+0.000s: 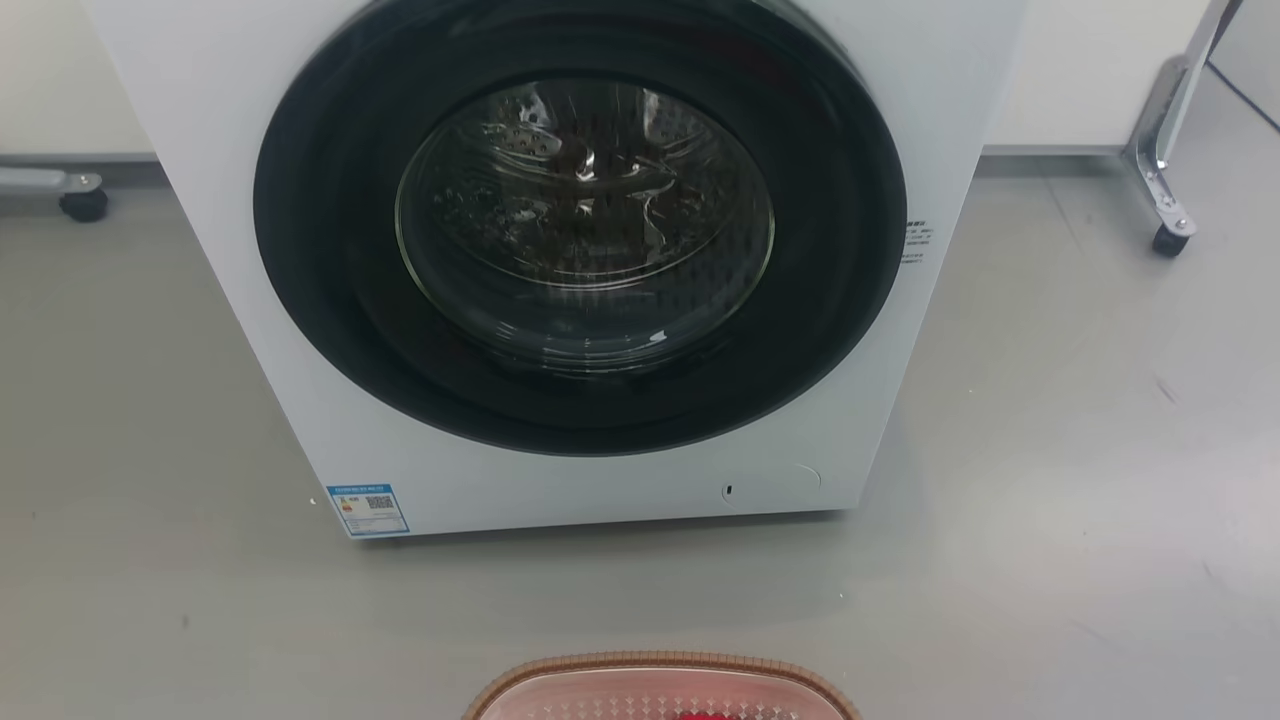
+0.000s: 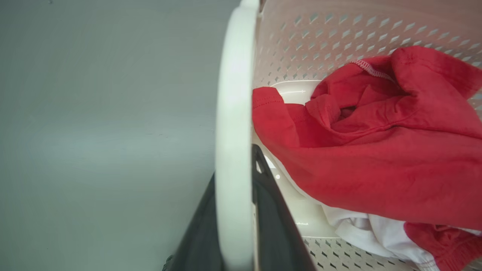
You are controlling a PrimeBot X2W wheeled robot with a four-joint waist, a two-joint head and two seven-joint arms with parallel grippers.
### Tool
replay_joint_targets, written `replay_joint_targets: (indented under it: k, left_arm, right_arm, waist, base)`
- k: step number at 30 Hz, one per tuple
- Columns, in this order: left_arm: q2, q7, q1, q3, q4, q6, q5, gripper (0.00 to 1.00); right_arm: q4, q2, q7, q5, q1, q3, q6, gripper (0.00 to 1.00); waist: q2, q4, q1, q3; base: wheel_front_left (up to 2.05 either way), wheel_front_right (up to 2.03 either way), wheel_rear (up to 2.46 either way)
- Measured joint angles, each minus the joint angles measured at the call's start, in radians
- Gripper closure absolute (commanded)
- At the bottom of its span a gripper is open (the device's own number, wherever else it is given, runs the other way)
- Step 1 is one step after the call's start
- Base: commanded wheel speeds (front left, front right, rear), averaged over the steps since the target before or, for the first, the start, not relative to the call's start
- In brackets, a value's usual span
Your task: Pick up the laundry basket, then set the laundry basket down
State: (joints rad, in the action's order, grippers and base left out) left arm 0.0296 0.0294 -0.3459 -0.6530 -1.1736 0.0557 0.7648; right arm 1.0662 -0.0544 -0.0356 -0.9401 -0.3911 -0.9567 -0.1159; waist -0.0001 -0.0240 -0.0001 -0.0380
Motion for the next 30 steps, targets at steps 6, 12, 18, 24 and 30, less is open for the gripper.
replay_joint_targets:
  k: [6, 12, 18, 24, 30]
  left_arm:
    - [0.0, 0.005, 0.002, -0.009, -0.001, 0.006, 0.001, 1.0]
    - [0.0, 0.006, 0.002, -0.015, -0.001, 0.006, 0.02, 1.0]
    - [0.001, 0.01, 0.001, -0.024, -0.001, 0.007, 0.03, 1.0]
    - [0.002, 0.01, 0.0, -0.032, -0.001, 0.012, 0.035, 1.0]
    - [0.003, 0.01, 0.0, -0.037, 0.001, 0.015, 0.049, 1.0]
  right_arm:
    - [0.002, 0.0, -0.007, -0.017, 0.002, -0.013, -0.007, 1.0]
    - [0.005, 0.0, -0.007, -0.03, 0.001, -0.023, -0.007, 1.0]
    - [0.007, 0.0, -0.007, -0.043, -0.004, -0.035, -0.007, 1.0]
    - [0.01, 0.0, -0.007, -0.062, -0.008, -0.048, -0.008, 1.0]
    - [0.01, 0.0, -0.006, -0.074, -0.009, -0.059, -0.009, 1.0]
  waist:
    - [0.0, -0.002, 0.0, 0.028]
    - [0.0002, -0.002, 0.0001, 0.03]
    - [0.0002, 0.0, 0.0001, 0.03]
    - [0.0002, 0.002, 0.0001, 0.03]
    - [0.0002, 0.003, 0.0001, 0.029]
  base:
    - [0.0, 0.0, 0.0]
    - [0.0, 0.0, 0.0]
    - [0.0, 0.0, 0.0]
    - [0.0, 0.0, 0.0]
    - [0.0, 0.0, 0.0]
